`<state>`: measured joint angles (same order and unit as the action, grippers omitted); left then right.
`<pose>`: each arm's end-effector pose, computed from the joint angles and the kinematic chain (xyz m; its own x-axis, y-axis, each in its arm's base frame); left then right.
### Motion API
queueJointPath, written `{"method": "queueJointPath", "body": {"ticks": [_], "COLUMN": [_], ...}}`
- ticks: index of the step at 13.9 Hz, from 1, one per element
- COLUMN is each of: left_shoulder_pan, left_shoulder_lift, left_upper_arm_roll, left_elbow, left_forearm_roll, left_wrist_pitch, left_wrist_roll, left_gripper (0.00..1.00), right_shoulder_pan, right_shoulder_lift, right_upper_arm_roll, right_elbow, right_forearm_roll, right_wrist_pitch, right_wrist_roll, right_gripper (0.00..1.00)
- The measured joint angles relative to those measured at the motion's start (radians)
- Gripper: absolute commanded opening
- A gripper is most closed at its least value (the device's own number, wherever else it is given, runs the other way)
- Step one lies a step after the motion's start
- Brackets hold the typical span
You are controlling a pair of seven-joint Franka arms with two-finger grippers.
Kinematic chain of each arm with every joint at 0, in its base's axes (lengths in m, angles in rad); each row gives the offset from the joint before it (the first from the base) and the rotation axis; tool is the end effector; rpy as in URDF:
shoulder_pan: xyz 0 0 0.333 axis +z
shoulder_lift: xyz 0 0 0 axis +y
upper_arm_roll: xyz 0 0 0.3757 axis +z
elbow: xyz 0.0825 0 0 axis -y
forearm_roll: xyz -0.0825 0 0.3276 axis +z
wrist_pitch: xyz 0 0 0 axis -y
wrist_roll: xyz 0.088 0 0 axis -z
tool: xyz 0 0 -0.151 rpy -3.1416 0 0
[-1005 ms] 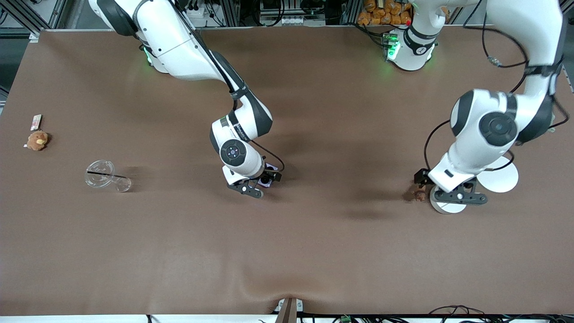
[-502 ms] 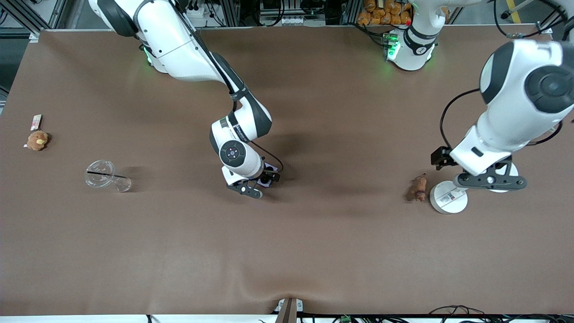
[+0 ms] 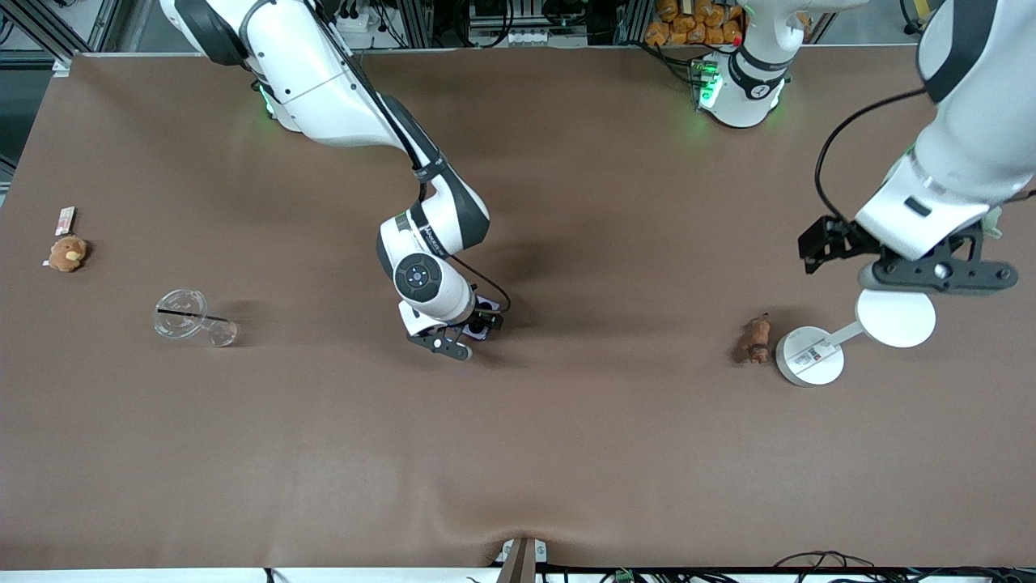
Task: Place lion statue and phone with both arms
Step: 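Open the left gripper beside the lamp base while the right gripper lifts the phone, then carry the phone with the right gripper toward the glass cup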
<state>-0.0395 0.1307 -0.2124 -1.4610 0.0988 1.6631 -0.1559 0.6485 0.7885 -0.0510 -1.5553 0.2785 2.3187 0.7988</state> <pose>0.5458 -0.1166 0.6279 0.9914 -0.1006 0.0842 -0.0959 -0.9937 -0.0589 0.5690 0.4119 0.2179 0.9220 -0.3604 -0.1415 -0.3743 -0.9232 -0.0869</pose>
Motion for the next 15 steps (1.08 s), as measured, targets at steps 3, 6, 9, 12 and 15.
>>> {"method": "queueJointPath", "body": {"ticks": [3, 6, 9, 12, 15], "left_shoulder_pan": [0.002, 0.002, -0.004, -0.068, -0.122], "left_shoulder_lift": [-0.031, -0.046, -0.071, -0.116, -0.151], "left_upper_arm_roll": [0.001, 0.001, 0.019, 0.115, 0.165], "left_elbow": [0.000, 0.000, -0.010, -0.050, -0.089], "left_forearm_roll": [-0.020, -0.023, -0.069, -0.105, -0.108], "left_wrist_pitch": [-0.032, -0.048, -0.078, -0.089, -0.090], "left_wrist_roll": [0.000, 0.000, 0.001, 0.022, 0.025], "left_gripper": [1.00, 1.00, 1.00, 1.00, 1.00], "right_shoulder_pan": [-0.003, -0.012, -0.020, -0.088, -0.210], "right_shoulder_lift": [-0.037, -0.104, -0.159, -0.186, -0.190], "right_upper_arm_roll": [-0.065, -0.146, -0.240, -0.285, -0.291], "right_elbow": [0.016, 0.019, 0.019, 0.018, 0.015], "right_forearm_roll": [-0.004, -0.004, -0.004, -0.004, -0.004], "right_wrist_pitch": [-0.027, -0.119, -0.213, -0.284, -0.312], "right_wrist_roll": [-0.036, -0.180, -0.353, -0.511, -0.696], "right_gripper": [0.66, 0.66, 0.66, 0.64, 0.64]}}
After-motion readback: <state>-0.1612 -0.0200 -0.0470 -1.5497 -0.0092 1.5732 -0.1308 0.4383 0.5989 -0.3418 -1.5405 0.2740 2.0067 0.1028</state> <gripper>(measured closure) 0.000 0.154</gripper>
